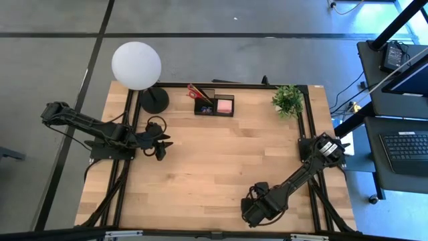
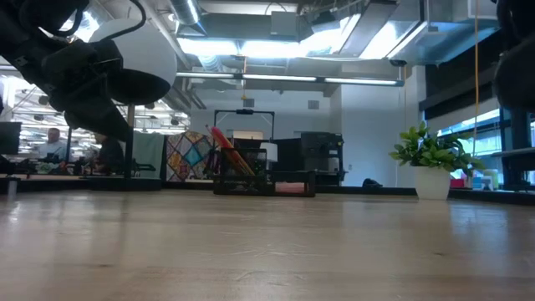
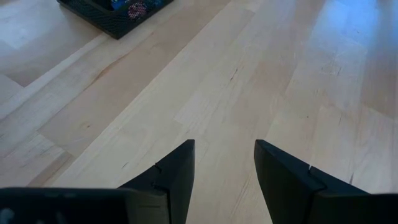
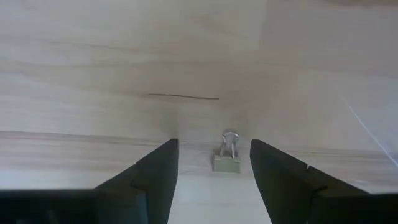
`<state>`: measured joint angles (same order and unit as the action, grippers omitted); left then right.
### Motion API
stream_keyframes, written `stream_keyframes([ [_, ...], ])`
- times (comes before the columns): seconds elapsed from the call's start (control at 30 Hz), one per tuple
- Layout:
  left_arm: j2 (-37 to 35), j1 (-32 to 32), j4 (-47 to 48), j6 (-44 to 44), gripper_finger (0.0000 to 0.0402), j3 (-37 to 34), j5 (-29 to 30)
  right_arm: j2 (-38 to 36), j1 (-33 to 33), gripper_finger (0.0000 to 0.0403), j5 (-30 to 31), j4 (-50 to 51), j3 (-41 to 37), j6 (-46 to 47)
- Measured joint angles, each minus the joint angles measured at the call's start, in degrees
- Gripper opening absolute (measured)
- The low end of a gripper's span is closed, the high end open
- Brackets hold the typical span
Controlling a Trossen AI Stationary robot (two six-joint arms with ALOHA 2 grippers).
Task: Pick and place office supplies into organizer
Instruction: Put the yellow binder clip into the black desk organizer
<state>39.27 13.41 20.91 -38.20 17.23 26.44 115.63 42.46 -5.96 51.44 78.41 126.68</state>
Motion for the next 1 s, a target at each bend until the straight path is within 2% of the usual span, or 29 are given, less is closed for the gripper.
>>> stream_keyframes([
  [0.37,0.0,0.0,0.0,0.0,0.0159,0.0,0.0,0.1,0.0,0.0202,-2.1,-0.7,0.0,1.9],
  [0.57,0.0,0.0,0.0,-0.2,0.0159,0.0,0.0,2.7,-0.1,0.0202,-4.8,-2.9,0.2,2.1],
  [1.0,0.0,0.0,-0.1,-0.9,0.0159,0.0,0.0,4.0,0.2,0.0202,-4.3,-1.0,1.0,-0.4],
])
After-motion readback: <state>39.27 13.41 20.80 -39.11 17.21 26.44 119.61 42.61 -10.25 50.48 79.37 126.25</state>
